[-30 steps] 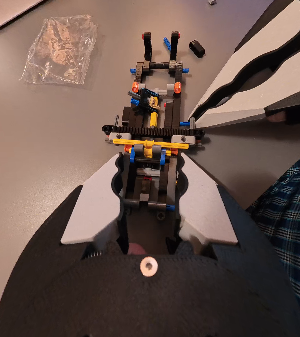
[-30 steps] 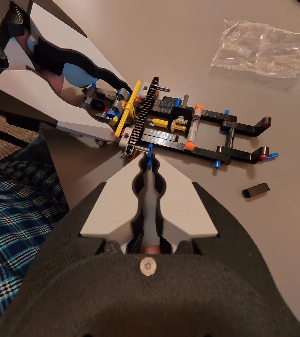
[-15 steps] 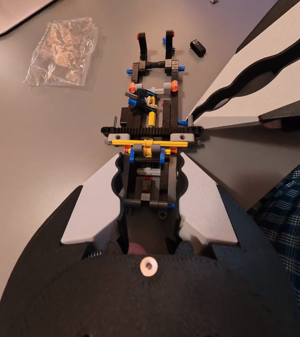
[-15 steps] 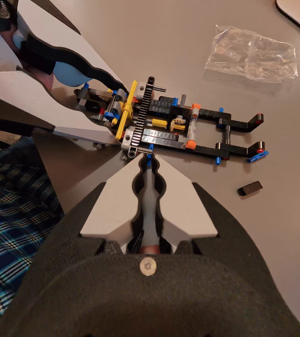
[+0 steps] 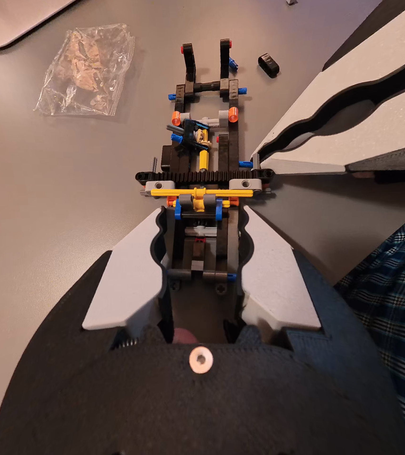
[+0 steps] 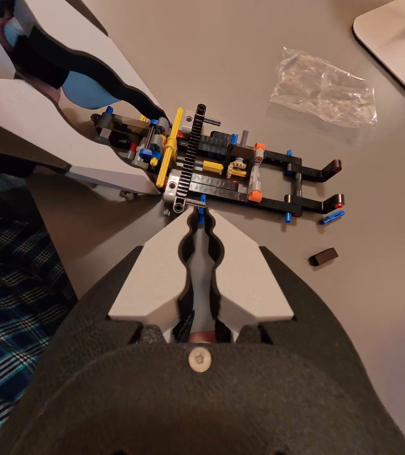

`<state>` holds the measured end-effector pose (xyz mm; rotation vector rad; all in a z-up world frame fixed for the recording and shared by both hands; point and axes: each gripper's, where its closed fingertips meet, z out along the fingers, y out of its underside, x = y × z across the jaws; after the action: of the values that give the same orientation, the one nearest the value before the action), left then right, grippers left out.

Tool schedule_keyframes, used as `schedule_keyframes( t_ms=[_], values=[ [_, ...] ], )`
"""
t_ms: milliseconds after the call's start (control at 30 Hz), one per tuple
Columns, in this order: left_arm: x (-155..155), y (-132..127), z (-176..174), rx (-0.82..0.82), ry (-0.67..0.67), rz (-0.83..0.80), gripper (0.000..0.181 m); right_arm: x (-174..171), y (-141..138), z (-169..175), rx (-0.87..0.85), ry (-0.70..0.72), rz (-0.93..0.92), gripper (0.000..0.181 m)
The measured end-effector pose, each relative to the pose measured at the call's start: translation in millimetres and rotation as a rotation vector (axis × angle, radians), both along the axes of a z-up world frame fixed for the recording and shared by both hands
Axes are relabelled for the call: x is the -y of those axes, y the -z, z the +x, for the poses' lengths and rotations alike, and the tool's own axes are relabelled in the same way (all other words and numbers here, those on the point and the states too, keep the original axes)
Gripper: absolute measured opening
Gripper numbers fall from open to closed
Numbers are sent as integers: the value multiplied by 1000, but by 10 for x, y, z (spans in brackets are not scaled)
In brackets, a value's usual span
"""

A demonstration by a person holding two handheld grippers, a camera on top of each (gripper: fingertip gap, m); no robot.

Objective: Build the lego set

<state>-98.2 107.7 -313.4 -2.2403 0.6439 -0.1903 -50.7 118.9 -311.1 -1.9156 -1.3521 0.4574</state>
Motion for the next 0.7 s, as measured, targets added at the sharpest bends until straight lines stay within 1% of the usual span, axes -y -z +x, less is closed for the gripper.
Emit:
schedule_keyframes(
  t_ms=[233, 633, 700],
  values=[
    [-5, 0, 0, -8, -1, 7, 56, -18, 7, 5, 37, -1, 77, 1],
    [-15, -1, -10, -23, -7, 19, 56, -43, 2, -10, 50, 12, 110, 1],
    [-14, -2, -14, -12, -7, 13, 56, -45, 3, -10, 41, 14, 91, 1]
  ],
)
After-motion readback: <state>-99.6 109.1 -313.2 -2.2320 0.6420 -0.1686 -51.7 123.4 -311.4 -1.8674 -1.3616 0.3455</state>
